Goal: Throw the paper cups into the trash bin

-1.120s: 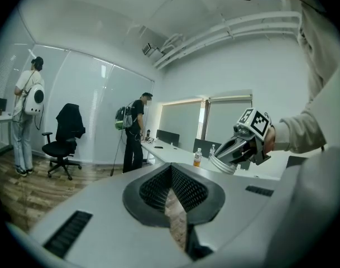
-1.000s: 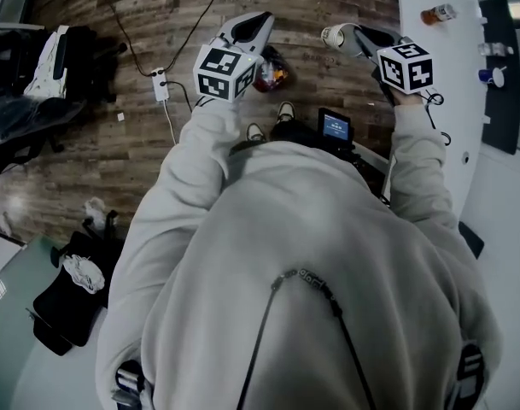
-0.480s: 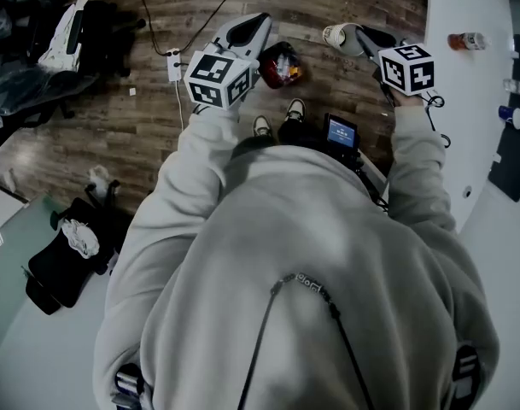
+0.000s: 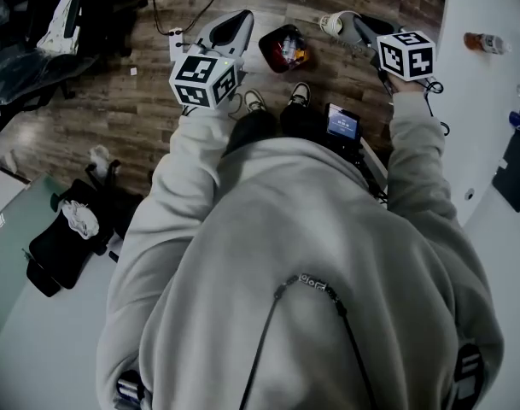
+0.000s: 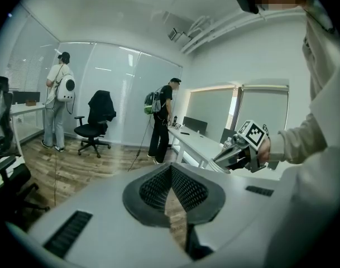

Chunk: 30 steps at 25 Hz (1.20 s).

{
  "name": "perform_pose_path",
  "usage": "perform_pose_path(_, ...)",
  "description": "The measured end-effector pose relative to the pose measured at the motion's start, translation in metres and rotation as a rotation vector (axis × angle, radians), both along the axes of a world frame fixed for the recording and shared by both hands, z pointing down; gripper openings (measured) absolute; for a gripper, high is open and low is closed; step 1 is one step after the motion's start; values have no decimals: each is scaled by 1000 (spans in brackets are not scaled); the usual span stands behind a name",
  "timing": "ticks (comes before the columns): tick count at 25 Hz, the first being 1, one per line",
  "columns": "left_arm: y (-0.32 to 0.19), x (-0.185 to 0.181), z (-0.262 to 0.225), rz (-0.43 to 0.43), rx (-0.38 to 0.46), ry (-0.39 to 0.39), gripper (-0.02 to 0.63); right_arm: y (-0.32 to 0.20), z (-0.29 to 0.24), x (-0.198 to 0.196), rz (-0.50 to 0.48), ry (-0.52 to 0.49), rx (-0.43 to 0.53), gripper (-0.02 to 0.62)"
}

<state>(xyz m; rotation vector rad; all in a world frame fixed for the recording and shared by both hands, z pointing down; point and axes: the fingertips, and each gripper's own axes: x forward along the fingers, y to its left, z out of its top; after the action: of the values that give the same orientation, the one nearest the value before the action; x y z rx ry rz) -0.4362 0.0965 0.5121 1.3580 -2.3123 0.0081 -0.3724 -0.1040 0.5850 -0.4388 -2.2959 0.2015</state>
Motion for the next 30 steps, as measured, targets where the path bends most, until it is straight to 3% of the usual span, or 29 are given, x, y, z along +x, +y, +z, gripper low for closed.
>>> perform_pose_path(3,12,-7,6,-14,2,11,3,-3,16,-9,9,-23,-14,39)
perform_pose_path(7,28,-17,12,13,13,34,3,-22,25,-25,164,-73,-84,39)
perform_pose_path(9,39,-17,18,48,15,53,3,-24,24,-29,197,-105,-109,39)
perform_pose_path(19,73,-43,68,47,16,67,3,31,67,-28,89,-21,-8,38)
perform_pose_path(25,70,-49,114,84,32,129,3,-30,86,-29,347,-51,-12,38)
perform_pose_path(30,76,-48,154,68,18,171,3,-27,126,-23,387,0,-26,38)
